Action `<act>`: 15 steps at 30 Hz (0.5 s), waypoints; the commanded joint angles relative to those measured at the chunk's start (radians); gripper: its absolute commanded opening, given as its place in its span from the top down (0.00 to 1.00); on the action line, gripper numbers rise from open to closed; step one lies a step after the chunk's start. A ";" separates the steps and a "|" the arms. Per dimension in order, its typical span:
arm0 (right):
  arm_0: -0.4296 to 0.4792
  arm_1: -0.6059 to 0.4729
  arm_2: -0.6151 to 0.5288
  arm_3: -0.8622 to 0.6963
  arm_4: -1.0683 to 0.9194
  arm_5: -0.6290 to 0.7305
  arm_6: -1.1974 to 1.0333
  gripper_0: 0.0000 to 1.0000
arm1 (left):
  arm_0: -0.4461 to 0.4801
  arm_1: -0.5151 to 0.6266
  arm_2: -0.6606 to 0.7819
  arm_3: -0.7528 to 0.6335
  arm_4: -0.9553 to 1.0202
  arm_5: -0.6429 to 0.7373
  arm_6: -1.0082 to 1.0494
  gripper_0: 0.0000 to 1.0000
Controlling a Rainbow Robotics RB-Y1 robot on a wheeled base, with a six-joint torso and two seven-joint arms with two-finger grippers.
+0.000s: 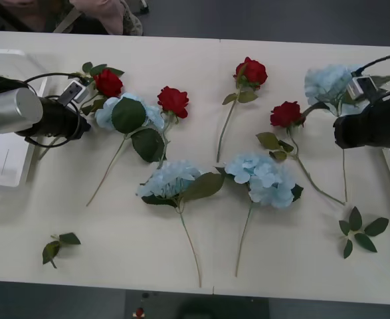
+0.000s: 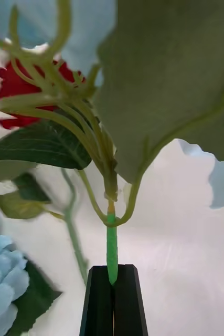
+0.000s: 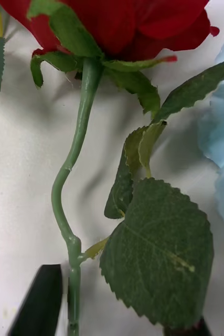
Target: Put the red flowers into the right box and the blue flowers into the left box
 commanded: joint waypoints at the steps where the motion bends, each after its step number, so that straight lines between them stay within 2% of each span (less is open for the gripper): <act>1: -0.016 0.048 -0.149 -0.058 -0.085 0.064 0.175 1.00 | -0.026 -0.001 -0.042 0.022 0.048 -0.008 0.037 1.00; 6: -0.016 0.101 -0.274 -0.056 -0.260 0.144 0.340 1.00 | -0.026 -0.001 -0.042 0.031 0.064 -0.024 0.034 1.00; 15: -0.018 0.127 -0.312 -0.056 -0.372 0.173 0.435 1.00 | -0.024 0.003 -0.042 0.031 0.079 -0.036 0.026 1.00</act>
